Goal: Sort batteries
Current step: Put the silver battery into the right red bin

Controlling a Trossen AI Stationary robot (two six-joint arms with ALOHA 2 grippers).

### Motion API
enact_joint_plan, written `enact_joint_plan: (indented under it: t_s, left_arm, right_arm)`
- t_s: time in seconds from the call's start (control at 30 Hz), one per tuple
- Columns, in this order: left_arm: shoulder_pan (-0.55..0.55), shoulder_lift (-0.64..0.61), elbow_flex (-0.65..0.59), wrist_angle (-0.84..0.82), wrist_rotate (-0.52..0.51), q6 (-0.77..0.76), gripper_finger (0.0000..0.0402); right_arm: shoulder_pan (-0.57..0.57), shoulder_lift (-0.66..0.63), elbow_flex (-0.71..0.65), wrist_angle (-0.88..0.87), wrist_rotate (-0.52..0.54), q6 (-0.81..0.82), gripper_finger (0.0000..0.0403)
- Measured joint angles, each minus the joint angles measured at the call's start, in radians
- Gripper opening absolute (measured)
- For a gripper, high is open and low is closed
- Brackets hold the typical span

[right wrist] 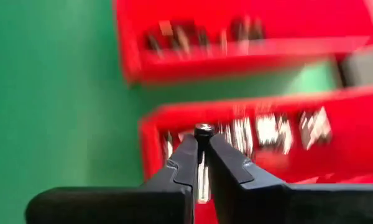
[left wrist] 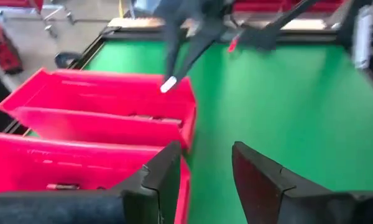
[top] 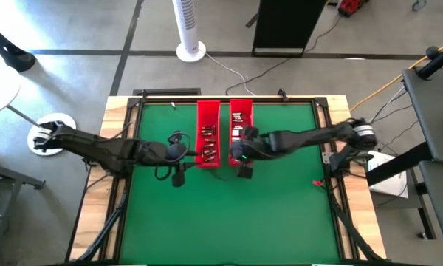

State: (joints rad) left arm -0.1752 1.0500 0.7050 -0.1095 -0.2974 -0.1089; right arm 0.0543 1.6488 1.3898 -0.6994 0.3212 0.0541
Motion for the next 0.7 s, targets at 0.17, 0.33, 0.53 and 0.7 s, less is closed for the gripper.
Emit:
enact_joint_plan:
  t_s: [0.17, 0.33, 0.53, 0.7]
  left_arm:
    - [-0.062, -0.04, -0.012, -0.002, -0.008, 0.005, 0.012]
    - [-0.103, -0.024, -0.013, -0.008, -0.008, 0.034, 0.012]
    - [-0.108, -0.015, -0.013, -0.012, -0.01, 0.077, 0.012]
    - [-0.108, -0.017, -0.013, -0.01, -0.011, 0.096, 0.012]
  right_arm:
    - [-0.088, 0.125, 0.033, -0.081, -0.106, -0.017, 0.0014]
    - [-0.147, 0.198, 0.083, -0.082, -0.175, -0.087, 0.0014]
    - [-0.201, 0.275, 0.127, -0.11, -0.215, -0.122, 0.0015]
    - [-0.222, 0.318, 0.13, -0.114, -0.225, -0.149, 0.0016]
